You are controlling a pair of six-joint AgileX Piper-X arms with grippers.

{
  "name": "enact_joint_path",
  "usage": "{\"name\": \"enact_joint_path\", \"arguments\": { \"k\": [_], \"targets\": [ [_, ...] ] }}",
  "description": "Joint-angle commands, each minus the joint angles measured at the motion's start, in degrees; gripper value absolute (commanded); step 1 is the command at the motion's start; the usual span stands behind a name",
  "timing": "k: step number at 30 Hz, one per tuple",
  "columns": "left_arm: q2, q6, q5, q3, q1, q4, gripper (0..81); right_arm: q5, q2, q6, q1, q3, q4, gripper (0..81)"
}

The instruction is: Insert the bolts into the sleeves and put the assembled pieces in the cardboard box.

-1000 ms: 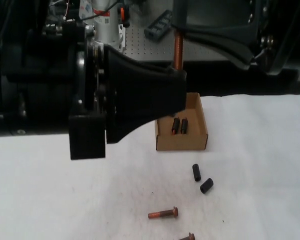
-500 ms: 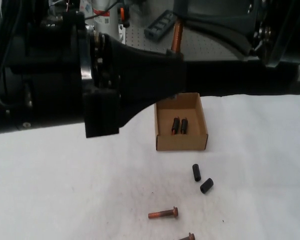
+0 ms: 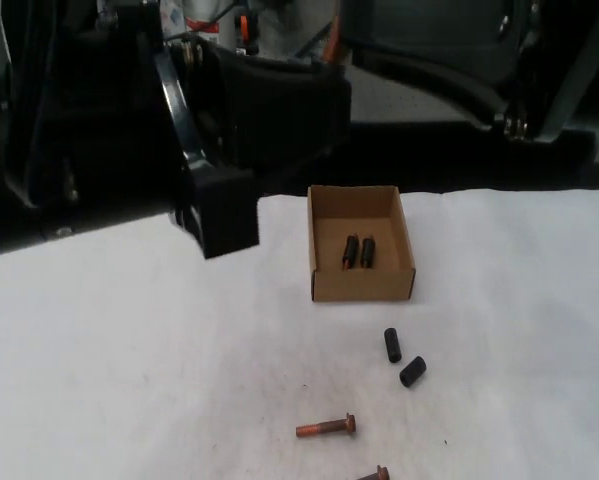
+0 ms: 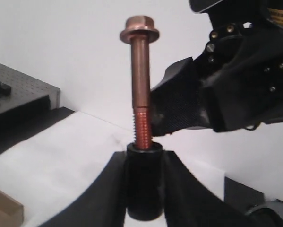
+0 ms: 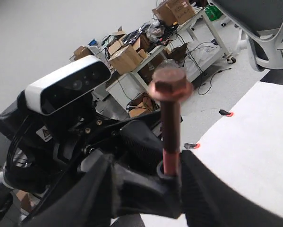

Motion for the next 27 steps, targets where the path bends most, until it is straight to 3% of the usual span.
{"name": "enact_joint_path", "arguments": {
  "k": [1,10,17,27],
  "targets": [
    [-0.22,3.51,-2.41,-0.37,-0.02,-3.42,0.6,-0.45,-0.88,-1.35,-0.33,-0.17,-0.99,32.3],
    [-0.22,6.54,-15.28,-0.37,-0.02,-18.78,0.6,7.19,-9.13,-4.07,-4.14,-0.17,2.35,32.3],
    [1.66,9.61,-20.21,-0.37,-0.02,-19.88,0.6,9.29,-12.83,-10.46,-6.12,-0.17,18.94,32.3],
    [12.29,-1.77,-22.90,-0.37,-0.02,-17.31,0.6,11.97,-13.56,-10.46,-6.08,-0.17,27.16,32.3]
  ]
}}
